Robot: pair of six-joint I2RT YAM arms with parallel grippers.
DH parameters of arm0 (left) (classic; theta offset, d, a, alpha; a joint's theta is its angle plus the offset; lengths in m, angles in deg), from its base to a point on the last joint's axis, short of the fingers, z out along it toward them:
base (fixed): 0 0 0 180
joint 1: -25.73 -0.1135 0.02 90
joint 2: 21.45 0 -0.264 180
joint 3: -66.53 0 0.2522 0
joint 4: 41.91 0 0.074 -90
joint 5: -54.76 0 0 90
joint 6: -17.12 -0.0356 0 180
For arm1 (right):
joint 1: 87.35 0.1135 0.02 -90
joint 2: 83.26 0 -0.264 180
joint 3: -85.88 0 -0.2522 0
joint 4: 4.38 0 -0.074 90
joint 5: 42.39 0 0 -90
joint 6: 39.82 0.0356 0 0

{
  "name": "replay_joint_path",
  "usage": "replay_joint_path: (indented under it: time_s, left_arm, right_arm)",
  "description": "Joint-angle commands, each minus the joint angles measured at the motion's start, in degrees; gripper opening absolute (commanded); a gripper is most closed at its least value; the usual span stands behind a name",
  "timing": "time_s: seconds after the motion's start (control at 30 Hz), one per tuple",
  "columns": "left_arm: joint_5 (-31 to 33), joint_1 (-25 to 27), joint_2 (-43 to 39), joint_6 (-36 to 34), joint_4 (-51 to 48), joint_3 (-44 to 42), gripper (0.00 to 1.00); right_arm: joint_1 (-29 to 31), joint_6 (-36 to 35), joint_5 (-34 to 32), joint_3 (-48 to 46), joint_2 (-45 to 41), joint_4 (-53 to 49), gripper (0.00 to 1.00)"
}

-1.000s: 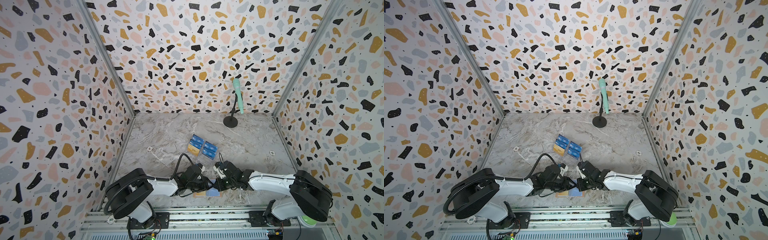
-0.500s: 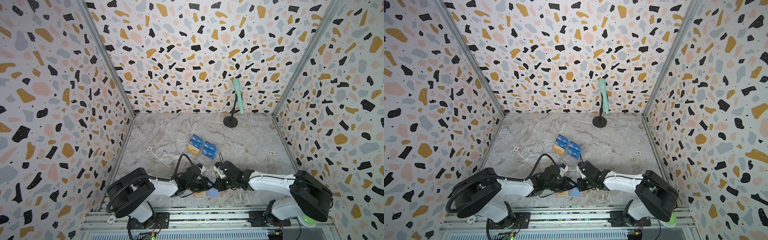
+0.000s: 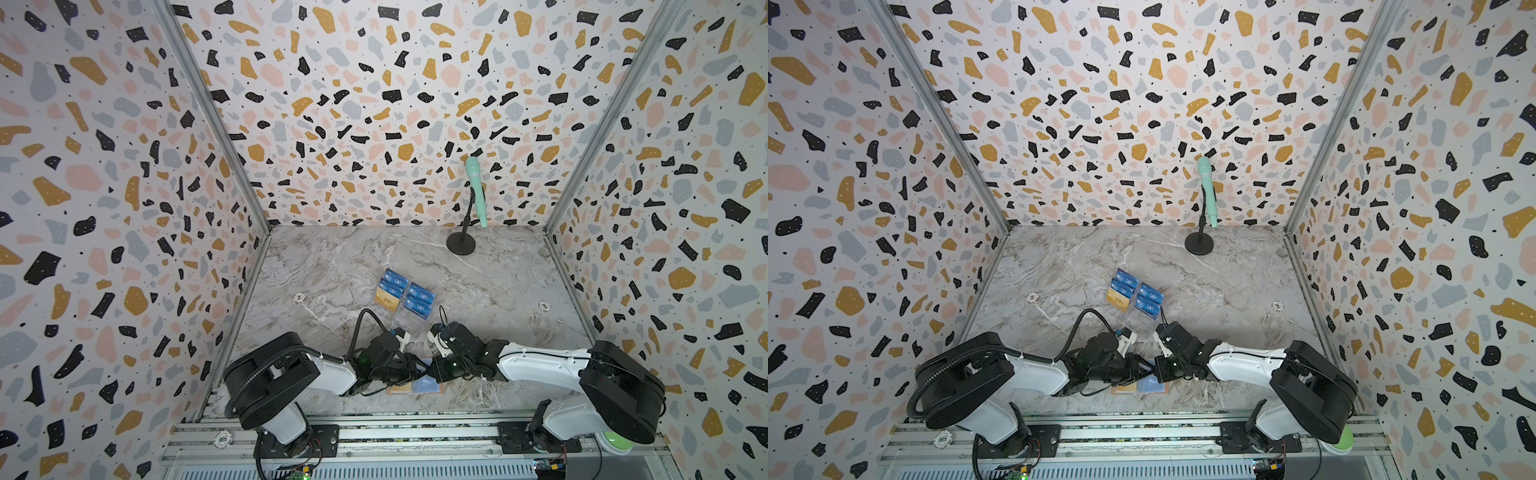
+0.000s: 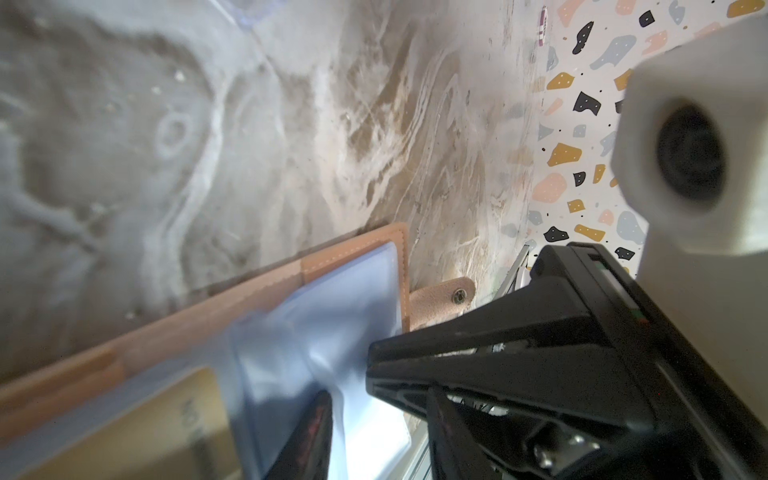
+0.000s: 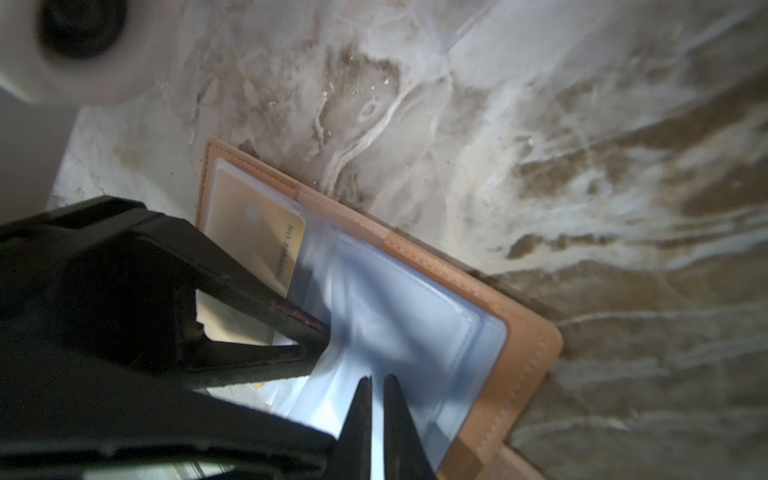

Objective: Put the credit cards into the card holder

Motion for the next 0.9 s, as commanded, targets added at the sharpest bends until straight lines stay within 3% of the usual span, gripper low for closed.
replay_joint_path:
  time_s: [0.0,0.53,0.87]
  left_arm:
    - [-0.25,0.36,1.44,0.71,2.35,-1.27,0.33]
    - [6.6,0.34,-3.98,-4.28,-11.69,0.5,0.29]
    - [4.28,0.34,-1.18,-1.14,-3.32,-0.88,0.18]
  right_arm:
    - [-0.39,0.45,-0.29,-0.81,-1.74,-1.34,0.11]
    - [-2.06,-0.07,-1.56,-0.61,-5.66,-2.97,0.11]
    - [-2.06,0.17,-1.82,-0.9,-6.12,-2.92,0.1]
